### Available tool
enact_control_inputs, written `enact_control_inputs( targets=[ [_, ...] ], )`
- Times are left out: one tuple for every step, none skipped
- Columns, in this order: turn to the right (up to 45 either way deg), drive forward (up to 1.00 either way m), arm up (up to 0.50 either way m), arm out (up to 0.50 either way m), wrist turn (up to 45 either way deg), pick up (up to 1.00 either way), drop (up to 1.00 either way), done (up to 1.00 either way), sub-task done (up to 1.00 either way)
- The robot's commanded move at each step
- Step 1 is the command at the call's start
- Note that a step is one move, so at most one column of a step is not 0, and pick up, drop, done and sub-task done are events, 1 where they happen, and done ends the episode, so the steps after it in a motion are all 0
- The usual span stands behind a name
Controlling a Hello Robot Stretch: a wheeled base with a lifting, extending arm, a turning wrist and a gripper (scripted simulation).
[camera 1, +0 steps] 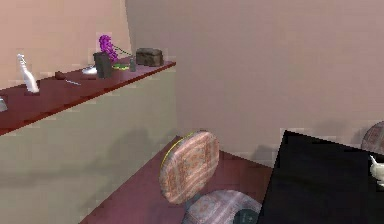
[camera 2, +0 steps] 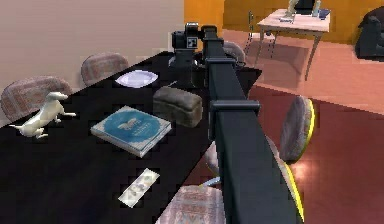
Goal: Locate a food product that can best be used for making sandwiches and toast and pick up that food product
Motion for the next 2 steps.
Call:
enact_control_inputs(
  targets=[
    [0.0,0.00,0.00,0.00,9.0,0.00,0.00,0.00,0.00],
    [0.0,0.00,-0.24,0.00,0.0,0.00,0.00,0.00,0.00]
  ],
)
